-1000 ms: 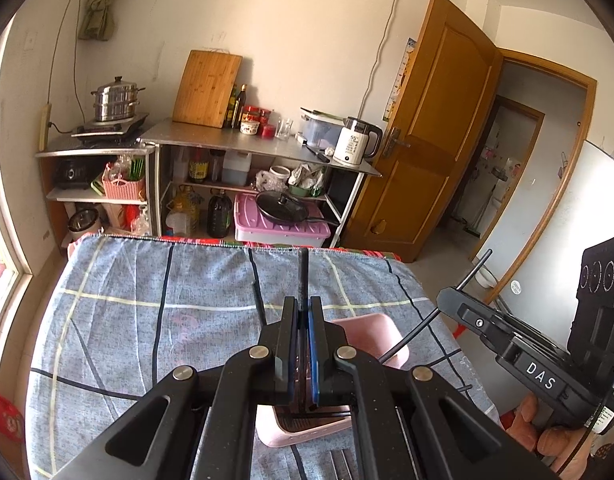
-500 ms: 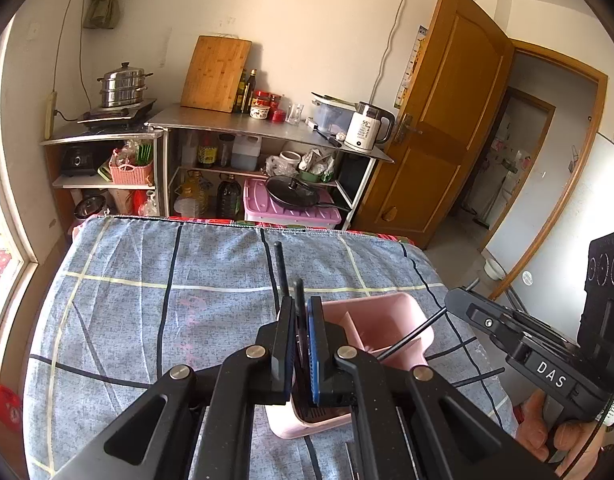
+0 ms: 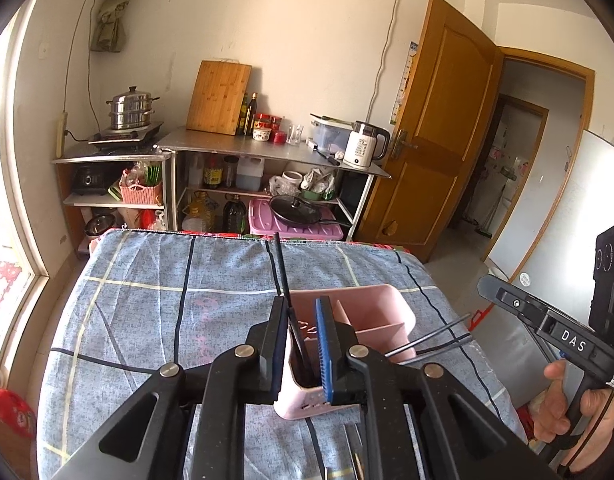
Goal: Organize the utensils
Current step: 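Open the left tool into the basket while the right tool releases its chopstick, then move both open tools back down to the remaining chopsticks on the cloth, then close the left tool on a metal chopstick while the right tool grasps another, then lift both held chopsticks, carry them over the pink basket and lower them in, then open the left tool in the basket while the right tool releases its chopstick, then move both open tools back down to the remaining chopsticks beside the basket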
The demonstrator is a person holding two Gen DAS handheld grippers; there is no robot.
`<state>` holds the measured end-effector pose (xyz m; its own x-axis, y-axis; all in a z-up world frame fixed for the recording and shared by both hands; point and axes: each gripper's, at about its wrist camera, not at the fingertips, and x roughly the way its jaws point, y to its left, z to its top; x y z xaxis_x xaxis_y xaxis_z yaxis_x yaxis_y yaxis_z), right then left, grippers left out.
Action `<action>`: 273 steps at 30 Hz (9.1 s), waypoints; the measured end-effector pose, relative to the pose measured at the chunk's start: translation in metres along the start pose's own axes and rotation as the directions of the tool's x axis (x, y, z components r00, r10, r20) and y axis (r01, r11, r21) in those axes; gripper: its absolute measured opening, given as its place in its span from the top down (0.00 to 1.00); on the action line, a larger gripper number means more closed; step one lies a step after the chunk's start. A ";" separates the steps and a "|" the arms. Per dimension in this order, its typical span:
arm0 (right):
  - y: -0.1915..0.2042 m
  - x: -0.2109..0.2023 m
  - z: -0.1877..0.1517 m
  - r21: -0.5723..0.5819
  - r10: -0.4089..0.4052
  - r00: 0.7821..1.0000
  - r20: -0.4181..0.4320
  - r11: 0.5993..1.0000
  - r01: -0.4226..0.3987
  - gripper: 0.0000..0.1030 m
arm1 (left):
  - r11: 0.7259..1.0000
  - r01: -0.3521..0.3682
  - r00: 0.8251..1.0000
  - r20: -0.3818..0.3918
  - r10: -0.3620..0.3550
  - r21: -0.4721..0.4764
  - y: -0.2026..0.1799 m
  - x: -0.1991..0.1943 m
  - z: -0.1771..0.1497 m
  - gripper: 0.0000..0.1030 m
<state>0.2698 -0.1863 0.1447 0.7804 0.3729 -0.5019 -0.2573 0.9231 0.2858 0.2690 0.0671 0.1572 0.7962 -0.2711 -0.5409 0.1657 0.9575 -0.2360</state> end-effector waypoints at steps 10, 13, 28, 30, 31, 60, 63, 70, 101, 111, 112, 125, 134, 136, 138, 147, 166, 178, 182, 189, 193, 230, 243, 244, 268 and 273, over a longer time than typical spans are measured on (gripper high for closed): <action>0.003 -0.045 -0.026 -0.014 0.014 0.999 0.031 1.000 -0.014 0.85 | 0.999 0.021 0.999 0.047 -0.023 0.024 -0.018 -0.048 -0.028 0.85; 0.005 -0.058 -0.035 -0.024 0.015 0.999 0.042 1.000 -0.014 0.80 | 0.999 0.024 0.998 0.053 -0.026 0.041 -0.025 -0.060 -0.039 0.85; 0.016 -0.100 -0.100 -0.065 0.014 0.999 0.037 0.998 -0.011 0.79 | 0.997 0.027 0.999 0.039 -0.030 0.072 -0.040 -0.100 -0.120 0.85; 0.017 -0.102 -0.111 -0.066 0.008 1.000 0.025 0.998 -0.006 0.79 | 0.997 0.027 0.999 0.033 -0.029 0.078 -0.040 -0.104 -0.131 0.85; 0.017 -0.103 -0.114 -0.067 0.007 1.000 0.020 0.998 -0.006 0.79 | 0.996 0.028 0.999 0.030 -0.031 0.080 -0.040 -0.105 -0.136 0.85; 0.010 -0.053 -0.179 -0.033 -0.041 0.985 -0.168 0.999 0.036 0.79 | 0.996 0.027 0.991 -0.136 -0.015 0.086 -0.034 -0.053 -0.196 0.85; 0.006 -0.039 -0.189 -0.026 -0.051 0.977 -0.207 0.999 0.046 0.79 | 0.996 0.022 0.985 -0.174 -0.007 0.087 -0.031 -0.036 -0.201 0.85; -0.005 -0.012 -0.208 -0.006 -0.070 0.955 -0.287 0.997 0.072 0.79 | 0.996 0.021 0.969 -0.246 0.000 0.084 -0.026 0.002 -0.211 0.85; -0.016 0.027 -0.214 -0.047 -0.154 0.912 -0.381 0.988 0.147 0.92 | 0.995 -0.055 0.944 -0.321 0.079 0.083 -0.026 0.050 -0.217 0.85; -0.022 0.040 -0.203 -0.029 -0.151 0.898 -0.413 0.988 0.152 0.92 | 0.990 -0.091 0.928 -0.352 0.123 0.106 -0.026 0.066 -0.205 0.85; -0.022 0.041 -0.202 -0.028 -0.151 0.898 -0.414 0.988 0.154 0.92 | 0.990 -0.093 0.927 -0.352 0.126 0.111 -0.027 0.068 -0.204 0.85; -0.024 0.046 -0.196 -0.023 -0.148 0.895 -0.420 0.988 0.153 0.95 | 0.989 -0.096 0.923 -0.362 0.132 0.116 -0.032 0.078 -0.198 0.95; -0.021 0.023 -0.171 -0.010 -0.122 0.930 -0.347 0.992 0.126 0.96 | 0.995 -0.044 0.954 -0.292 0.069 0.090 -0.038 0.047 -0.172 0.96; -0.020 0.016 -0.164 -0.006 -0.116 0.939 -0.325 0.993 0.120 0.96 | 0.995 -0.036 0.961 -0.271 0.059 0.089 -0.041 0.039 -0.163 0.96; -0.020 0.009 -0.155 -0.004 -0.111 0.948 -0.297 0.993 0.115 0.96 | 0.996 -0.022 0.969 -0.243 0.042 0.081 -0.043 0.029 -0.151 0.96; -0.018 -0.017 -0.118 -0.006 -0.096 0.978 -0.186 0.995 0.097 0.96 | 0.995 0.006 0.990 -0.142 0.007 0.095 -0.046 -0.005 -0.107 0.96; -0.019 -0.041 -0.106 -0.025 -0.090 0.989 -0.114 0.996 0.088 0.96 | 0.996 0.010 0.993 -0.120 0.001 0.091 -0.041 -0.020 -0.101 0.96; -0.004 -0.059 -0.097 -0.059 -0.054 0.995 -0.084 0.997 0.049 0.96 | 0.997 0.039 0.994 -0.108 -0.031 0.071 -0.040 -0.044 -0.090 0.97; 0.004 -0.063 -0.085 -0.066 -0.029 0.997 -0.066 0.998 0.025 0.96 | 0.996 0.041 0.995 -0.090 -0.035 0.075 -0.040 -0.052 -0.074 0.97; 0.029 -0.068 -0.051 -0.097 0.031 0.999 -0.012 0.995 -0.033 0.96 | 0.996 0.046 0.998 -0.040 -0.042 0.082 -0.039 -0.063 -0.030 0.97; 0.042 -0.068 -0.030 -0.126 0.048 0.999 0.027 0.991 -0.044 0.96 | 0.996 0.039 0.999 -0.012 -0.038 0.084 -0.038 -0.062 -0.004 0.97; 0.015 0.072 -0.013 -0.067 0.019 0.986 -0.165 0.997 -0.031 0.96 | 0.999 -0.013 0.990 -0.143 0.018 0.037 0.000 0.068 0.002 0.96; 0.015 0.061 -0.010 -0.072 0.025 0.987 -0.161 0.997 -0.037 0.91 | 0.996 -0.058 0.994 -0.088 0.064 0.063 -0.004 0.047 0.005 0.89; 0.014 0.056 -0.009 -0.070 0.025 0.988 -0.152 0.997 -0.036 0.91 | 0.996 -0.061 0.995 -0.077 0.065 0.062 -0.005 0.042 0.005 0.89; 0.008 -0.061 -0.098 -0.069 -0.030 0.997 -0.066 0.997 0.025 0.90 | 0.993 -0.016 1.000 -0.006 0.017 0.116 -0.046 -0.066 -0.113 0.89; 0.006 -0.071 -0.121 -0.049 -0.032 0.996 -0.077 0.998 0.028 0.90 | 0.992 -0.014 1.000 -0.013 0.015 0.124 -0.049 -0.077 -0.140 0.89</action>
<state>0.1440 -0.1961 0.0837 0.7418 0.3495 -0.5724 -0.2629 0.9367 0.2312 0.1179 0.0277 0.0972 0.7908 -0.2578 -0.5551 0.2260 0.9659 -0.1265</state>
